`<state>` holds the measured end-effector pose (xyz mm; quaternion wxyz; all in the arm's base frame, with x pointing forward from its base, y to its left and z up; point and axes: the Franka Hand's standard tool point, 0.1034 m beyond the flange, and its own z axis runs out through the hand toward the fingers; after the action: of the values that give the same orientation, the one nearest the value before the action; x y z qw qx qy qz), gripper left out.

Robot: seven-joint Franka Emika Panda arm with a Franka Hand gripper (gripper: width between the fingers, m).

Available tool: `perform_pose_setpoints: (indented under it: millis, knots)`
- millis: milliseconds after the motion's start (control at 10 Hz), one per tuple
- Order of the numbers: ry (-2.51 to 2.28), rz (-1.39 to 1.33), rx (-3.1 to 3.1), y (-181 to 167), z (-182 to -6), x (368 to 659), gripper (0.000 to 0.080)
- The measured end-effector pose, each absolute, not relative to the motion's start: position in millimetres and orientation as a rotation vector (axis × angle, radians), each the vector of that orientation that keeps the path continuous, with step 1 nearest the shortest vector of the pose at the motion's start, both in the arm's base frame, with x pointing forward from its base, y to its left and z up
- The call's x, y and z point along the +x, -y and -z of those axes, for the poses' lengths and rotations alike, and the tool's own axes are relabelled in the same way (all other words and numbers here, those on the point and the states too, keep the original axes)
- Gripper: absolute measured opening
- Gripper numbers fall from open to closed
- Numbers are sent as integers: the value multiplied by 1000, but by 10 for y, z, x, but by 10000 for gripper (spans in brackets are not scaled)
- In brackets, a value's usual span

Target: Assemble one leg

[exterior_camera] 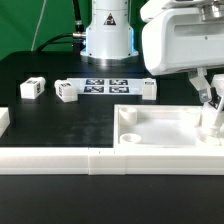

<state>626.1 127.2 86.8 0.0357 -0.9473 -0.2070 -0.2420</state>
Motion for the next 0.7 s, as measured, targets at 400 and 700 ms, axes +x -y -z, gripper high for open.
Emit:
perform_pose_setpoints:
  millis: [400, 700]
  knots:
    - [630, 795, -2905, -1202, -840, 6286, 290]
    - [624, 833, -2897, -1203, -829, 6310, 290]
